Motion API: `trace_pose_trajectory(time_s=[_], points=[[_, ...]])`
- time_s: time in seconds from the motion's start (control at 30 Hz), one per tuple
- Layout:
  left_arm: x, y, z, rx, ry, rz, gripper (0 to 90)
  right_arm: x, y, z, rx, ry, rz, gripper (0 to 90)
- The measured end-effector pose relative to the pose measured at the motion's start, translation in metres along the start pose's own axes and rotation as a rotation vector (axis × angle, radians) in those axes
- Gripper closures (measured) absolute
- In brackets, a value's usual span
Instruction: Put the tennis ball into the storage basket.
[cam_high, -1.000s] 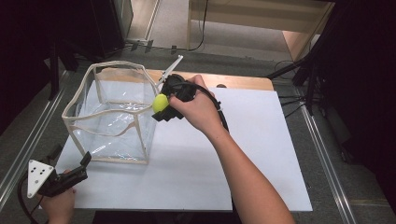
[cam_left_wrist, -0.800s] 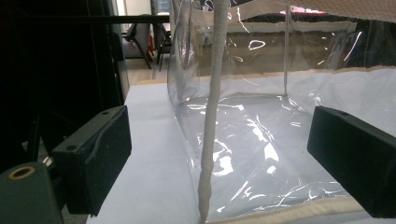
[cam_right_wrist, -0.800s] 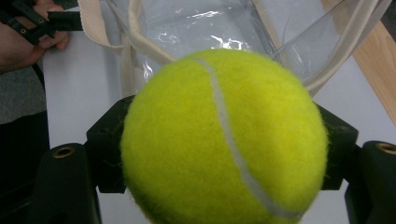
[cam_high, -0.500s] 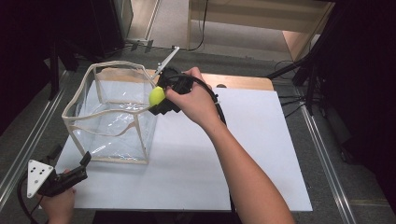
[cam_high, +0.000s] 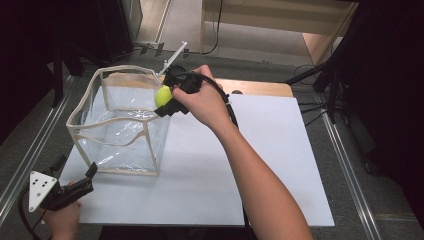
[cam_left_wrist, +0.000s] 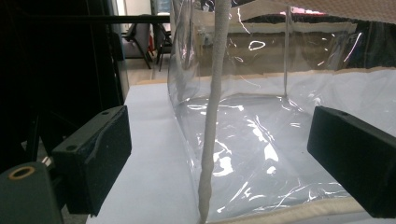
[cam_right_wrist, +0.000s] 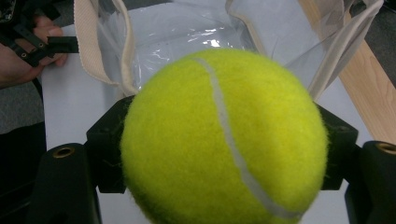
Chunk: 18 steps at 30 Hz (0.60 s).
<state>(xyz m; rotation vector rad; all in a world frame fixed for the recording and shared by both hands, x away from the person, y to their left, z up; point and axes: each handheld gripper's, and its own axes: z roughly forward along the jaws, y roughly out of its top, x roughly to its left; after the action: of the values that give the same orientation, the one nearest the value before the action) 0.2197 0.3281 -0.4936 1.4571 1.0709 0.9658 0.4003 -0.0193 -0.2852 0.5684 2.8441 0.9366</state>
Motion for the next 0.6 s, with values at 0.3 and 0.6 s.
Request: trace_pose_trajectory(time_s=[0.3,0.6], points=[[0.000,0.000,0.000,0.000,0.002,-0.004,6.8,-0.001,0.011,0.003,-0.001,0.000,-0.001,23.6],[0.001,0.000,0.000,-0.004,-0.003,-0.007,6.8,-0.004,0.020,0.009,-0.001,0.002,-0.011,23.6]])
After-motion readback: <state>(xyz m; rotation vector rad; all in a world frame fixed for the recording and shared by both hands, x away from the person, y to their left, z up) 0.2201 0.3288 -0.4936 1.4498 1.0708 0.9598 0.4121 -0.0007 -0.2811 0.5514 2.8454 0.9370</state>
